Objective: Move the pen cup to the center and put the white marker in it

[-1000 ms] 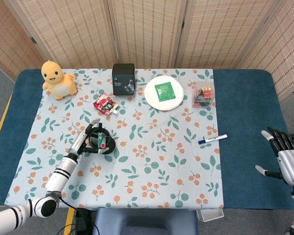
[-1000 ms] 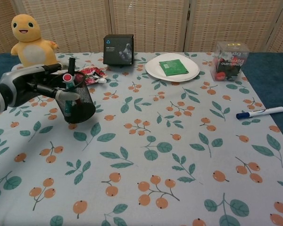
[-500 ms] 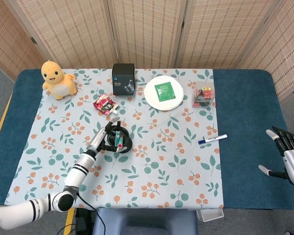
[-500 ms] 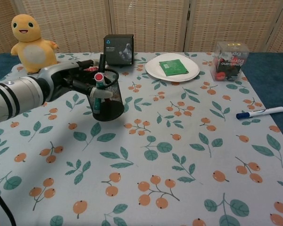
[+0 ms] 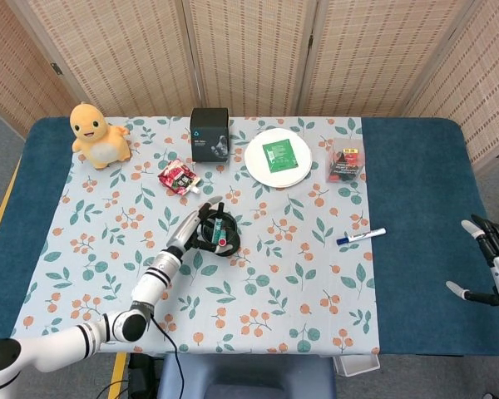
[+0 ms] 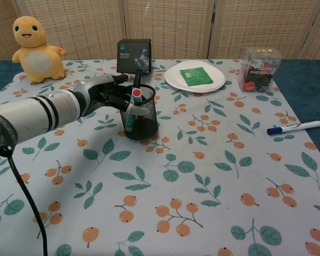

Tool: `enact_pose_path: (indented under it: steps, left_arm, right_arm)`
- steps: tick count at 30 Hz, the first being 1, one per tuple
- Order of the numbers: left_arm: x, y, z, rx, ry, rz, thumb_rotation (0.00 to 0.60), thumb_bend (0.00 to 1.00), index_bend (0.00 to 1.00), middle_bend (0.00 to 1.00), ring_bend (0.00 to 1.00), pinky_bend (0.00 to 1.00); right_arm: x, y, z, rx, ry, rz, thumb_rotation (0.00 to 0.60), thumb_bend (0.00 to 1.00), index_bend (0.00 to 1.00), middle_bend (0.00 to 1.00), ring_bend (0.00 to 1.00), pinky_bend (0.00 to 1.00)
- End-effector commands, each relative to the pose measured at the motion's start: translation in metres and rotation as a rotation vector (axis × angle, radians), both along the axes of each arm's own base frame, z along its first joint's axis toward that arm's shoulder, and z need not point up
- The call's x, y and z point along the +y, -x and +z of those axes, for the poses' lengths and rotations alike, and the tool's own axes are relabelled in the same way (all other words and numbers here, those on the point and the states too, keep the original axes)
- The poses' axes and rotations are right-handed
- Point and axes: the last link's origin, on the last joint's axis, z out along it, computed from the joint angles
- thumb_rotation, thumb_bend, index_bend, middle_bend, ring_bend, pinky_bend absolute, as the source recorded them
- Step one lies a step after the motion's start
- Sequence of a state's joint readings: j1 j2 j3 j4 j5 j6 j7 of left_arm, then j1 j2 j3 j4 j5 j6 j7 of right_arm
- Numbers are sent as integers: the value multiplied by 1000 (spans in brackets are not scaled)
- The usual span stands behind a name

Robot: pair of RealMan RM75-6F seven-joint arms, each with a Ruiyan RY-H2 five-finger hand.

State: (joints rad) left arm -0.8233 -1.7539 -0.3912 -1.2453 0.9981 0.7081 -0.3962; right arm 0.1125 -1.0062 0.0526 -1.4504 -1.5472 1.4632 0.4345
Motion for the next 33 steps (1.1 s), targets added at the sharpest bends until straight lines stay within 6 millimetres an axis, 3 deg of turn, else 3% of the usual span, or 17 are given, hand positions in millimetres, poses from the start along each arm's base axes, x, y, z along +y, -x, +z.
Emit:
enact_pose_path:
  steps: [1, 25, 28, 31, 33]
  left_arm:
    - [2, -3, -8, 1, 21, -1, 600, 179, 88, 359, 272, 348]
    - [-2, -16, -24, -6, 13, -25, 600, 178, 82, 359, 270, 348]
    - [-6, -16, -24, -1, 52, -44, 600, 176, 8, 281, 177, 304]
    - [-8, -17, -20, -14, 62, -52, 600, 162, 0, 140, 34, 260]
    - [-9, -17, -18, -22, 66, -56, 600, 147, 0, 76, 3, 249]
  right_arm:
    - [0, 0, 1, -2, 1, 0, 600, 101, 80, 0, 0, 0]
    - [5, 0, 3, -9, -4, 16, 600, 101, 80, 0, 0, 0]
    - [4, 0, 3, -7, -4, 15, 600, 101, 80, 0, 0, 0]
    - [4, 0, 3, -5, -2, 14, 600, 102, 80, 0, 0, 0]
    - [5, 0, 3, -4, 0, 13, 600, 101, 80, 0, 0, 0]
